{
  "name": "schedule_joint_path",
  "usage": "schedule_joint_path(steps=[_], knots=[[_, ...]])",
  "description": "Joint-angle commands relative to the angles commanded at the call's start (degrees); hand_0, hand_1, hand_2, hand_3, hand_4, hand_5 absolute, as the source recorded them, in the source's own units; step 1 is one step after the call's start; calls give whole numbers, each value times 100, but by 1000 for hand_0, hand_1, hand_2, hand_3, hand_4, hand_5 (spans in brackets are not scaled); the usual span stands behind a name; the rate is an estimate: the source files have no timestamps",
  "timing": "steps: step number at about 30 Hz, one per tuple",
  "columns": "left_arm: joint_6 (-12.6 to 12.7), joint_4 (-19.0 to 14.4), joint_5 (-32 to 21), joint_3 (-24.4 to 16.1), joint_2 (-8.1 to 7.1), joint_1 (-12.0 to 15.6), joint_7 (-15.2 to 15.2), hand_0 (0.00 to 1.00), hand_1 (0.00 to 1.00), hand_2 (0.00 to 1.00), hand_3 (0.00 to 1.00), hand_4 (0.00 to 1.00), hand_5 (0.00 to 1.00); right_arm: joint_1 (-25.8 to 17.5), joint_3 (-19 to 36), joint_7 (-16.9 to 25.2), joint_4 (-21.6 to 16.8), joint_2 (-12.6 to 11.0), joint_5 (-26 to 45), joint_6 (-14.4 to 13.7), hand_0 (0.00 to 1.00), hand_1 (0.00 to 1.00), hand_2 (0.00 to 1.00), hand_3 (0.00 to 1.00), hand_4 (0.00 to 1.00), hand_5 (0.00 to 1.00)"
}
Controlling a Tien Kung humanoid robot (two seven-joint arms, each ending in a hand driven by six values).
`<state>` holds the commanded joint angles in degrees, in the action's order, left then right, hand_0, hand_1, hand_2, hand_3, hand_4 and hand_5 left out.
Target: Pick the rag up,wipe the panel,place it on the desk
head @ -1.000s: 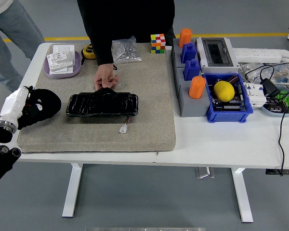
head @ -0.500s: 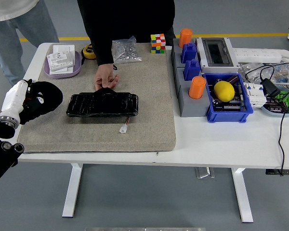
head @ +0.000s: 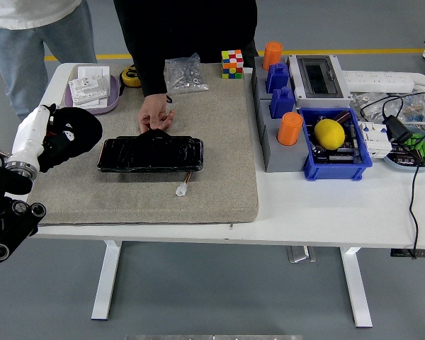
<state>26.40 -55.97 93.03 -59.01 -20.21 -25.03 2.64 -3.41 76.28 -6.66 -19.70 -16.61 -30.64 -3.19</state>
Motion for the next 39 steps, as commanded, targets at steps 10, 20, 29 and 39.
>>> schedule_joint_path(steps=[10, 20, 29, 39], knots=[[80, 9, 391, 98, 185, -86, 370, 310, 119, 486, 164, 2, 2, 1, -4, 8, 14, -11, 13, 10, 713, 529, 666, 607, 998, 650], [117, -26, 564, 367, 402, -162, 487, 307, 113, 488, 162, 2, 2, 8, -15, 20, 43, -21, 29, 28, 713, 528, 666, 608, 998, 650], [94, 56, 492, 834, 483, -245, 499, 302, 112, 488, 165, 2, 2, 16, -63, 28, 44, -40, 48, 35, 713, 528, 666, 607, 998, 651], [105, 17, 454, 1254, 631, -431, 515, 303, 112, 488, 168, 2, 2, 37, -76, 18, 59, -61, 56, 56, 713, 528, 665, 608, 998, 652]])
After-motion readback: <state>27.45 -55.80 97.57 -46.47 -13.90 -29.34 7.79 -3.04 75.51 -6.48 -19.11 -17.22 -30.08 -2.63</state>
